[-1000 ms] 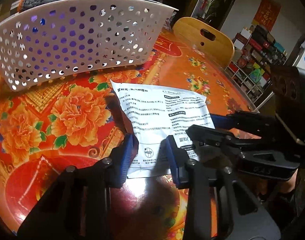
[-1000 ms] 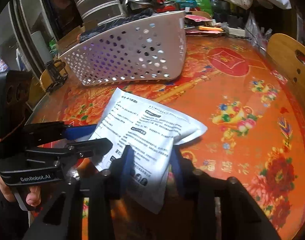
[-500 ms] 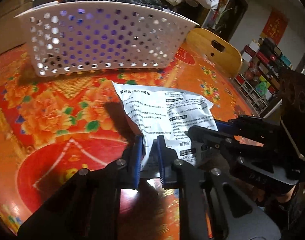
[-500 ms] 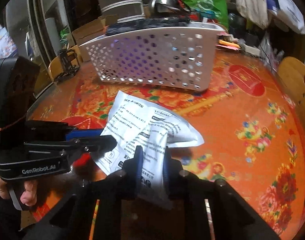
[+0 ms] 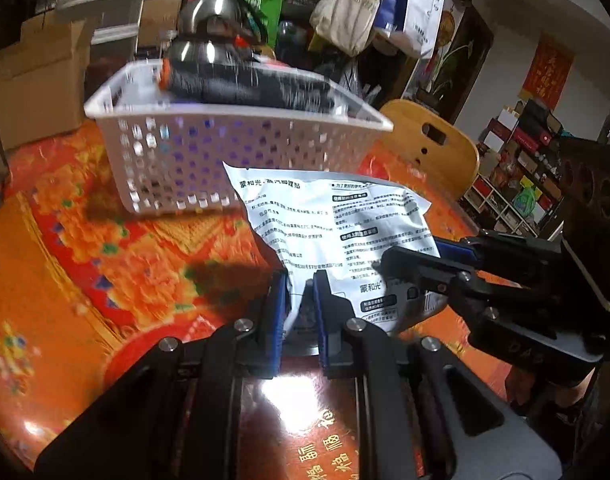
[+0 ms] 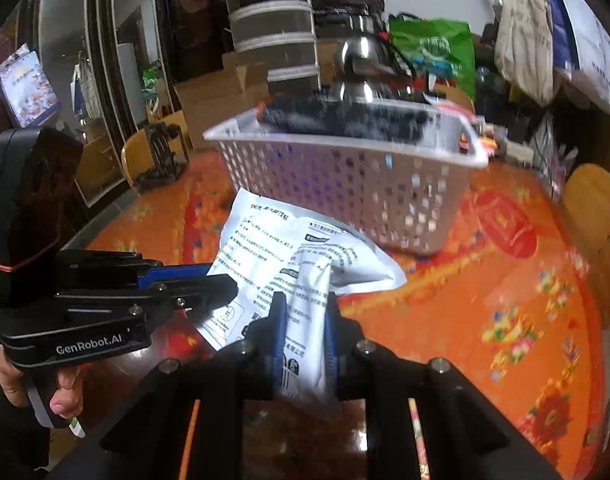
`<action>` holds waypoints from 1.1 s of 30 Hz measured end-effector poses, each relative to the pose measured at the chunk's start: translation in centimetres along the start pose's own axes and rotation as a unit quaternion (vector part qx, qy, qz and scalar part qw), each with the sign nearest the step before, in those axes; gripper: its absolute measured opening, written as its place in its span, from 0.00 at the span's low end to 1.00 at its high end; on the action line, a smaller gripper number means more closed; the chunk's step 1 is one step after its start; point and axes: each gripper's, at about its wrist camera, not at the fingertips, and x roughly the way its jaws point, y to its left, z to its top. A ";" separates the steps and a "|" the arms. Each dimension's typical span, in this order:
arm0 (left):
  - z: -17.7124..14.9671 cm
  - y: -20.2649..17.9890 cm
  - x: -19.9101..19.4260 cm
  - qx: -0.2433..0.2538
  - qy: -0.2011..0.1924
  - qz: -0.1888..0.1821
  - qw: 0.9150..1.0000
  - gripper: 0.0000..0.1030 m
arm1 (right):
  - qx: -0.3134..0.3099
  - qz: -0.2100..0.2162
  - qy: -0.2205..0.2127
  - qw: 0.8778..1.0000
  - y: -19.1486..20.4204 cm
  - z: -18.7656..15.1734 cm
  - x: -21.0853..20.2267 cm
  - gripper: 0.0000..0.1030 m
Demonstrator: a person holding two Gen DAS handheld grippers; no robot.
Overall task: Organize soft objects
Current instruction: 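Carry the leaflet with both tools over the white basket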
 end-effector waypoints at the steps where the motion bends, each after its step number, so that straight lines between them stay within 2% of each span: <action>1: 0.6 0.0 -0.5 0.001 -0.005 0.001 1.000 0.11 | -0.003 0.000 -0.003 1.000 0.2 0.4 -0.3 0.15; 8: 5.8 -0.3 -2.5 0.003 -0.032 0.010 0.999 0.12 | -0.015 0.005 -0.039 0.999 0.7 5.0 -2.7 0.15; 16: 13.7 0.2 -3.2 0.008 -0.053 0.024 0.998 0.12 | -0.018 0.007 -0.062 0.998 -0.3 12.0 -2.6 0.15; 21: 17.9 2.4 -1.2 -0.008 -0.052 0.026 0.998 0.11 | -0.010 0.021 -0.067 0.997 -2.1 15.9 -1.0 0.15; 29: 20.3 5.4 3.8 -0.022 -0.032 0.055 0.998 0.13 | -0.012 0.018 -0.061 0.998 -3.9 18.1 3.9 0.15; 32: 20.5 7.1 5.5 -0.042 -0.024 0.083 0.995 0.13 | -0.015 0.009 -0.052 0.998 -4.4 18.2 5.6 0.20; 33: 20.3 7.5 5.9 -0.046 -0.020 0.087 0.995 0.17 | -0.012 0.002 -0.044 0.999 -4.6 18.2 6.4 0.33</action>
